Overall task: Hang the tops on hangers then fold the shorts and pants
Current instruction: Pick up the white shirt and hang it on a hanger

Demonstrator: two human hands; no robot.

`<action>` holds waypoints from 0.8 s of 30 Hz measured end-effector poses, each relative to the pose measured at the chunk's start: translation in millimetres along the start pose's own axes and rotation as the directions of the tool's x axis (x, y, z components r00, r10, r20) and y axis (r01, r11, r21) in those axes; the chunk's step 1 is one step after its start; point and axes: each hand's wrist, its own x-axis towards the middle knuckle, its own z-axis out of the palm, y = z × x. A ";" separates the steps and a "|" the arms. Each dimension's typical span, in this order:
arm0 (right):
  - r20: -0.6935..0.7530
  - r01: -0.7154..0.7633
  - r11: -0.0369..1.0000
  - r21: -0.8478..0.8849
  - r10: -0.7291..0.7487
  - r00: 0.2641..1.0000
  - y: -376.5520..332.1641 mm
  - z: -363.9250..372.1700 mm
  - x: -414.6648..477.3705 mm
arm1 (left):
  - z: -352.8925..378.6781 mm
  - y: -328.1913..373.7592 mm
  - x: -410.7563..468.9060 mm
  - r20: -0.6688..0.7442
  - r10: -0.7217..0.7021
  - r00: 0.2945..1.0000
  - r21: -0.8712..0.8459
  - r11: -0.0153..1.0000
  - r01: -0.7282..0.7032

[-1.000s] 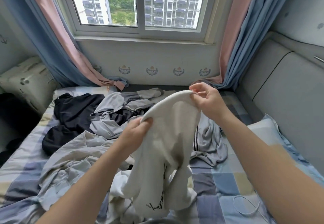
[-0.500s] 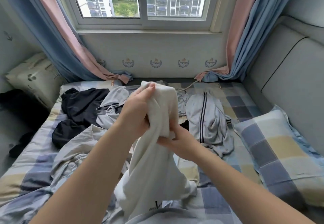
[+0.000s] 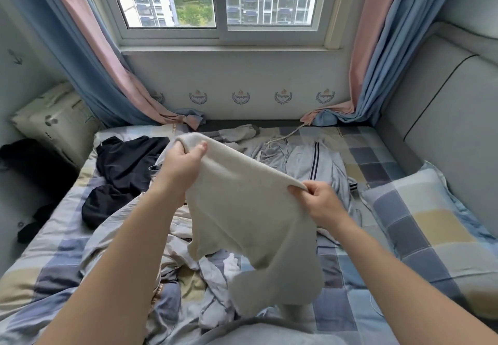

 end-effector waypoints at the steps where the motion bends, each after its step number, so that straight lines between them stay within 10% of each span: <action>1: -0.004 0.017 1.000 -0.001 -0.017 1.000 -5.9 -5.8 1.1 | 0.8 -3.4 1.9 0.041 -0.043 0.998 0.055 0.998 0.041; 15: -0.039 0.182 0.942 0.284 -0.178 0.983 -85.1 -22.4 3.1 | 81.6 -55.9 -69.1 0.510 0.012 0.860 0.319 0.926 -0.202; 20: -0.051 0.225 0.913 0.340 -0.221 0.974 -97.6 -15.1 0.6 | 97.9 -68.1 -71.2 0.392 0.070 0.917 0.388 0.891 -0.234; 24: -0.018 0.168 0.885 0.434 -0.178 0.984 -88.2 -21.3 -0.2 | 79.8 -61.0 -52.7 0.276 0.138 0.951 0.112 0.978 -0.174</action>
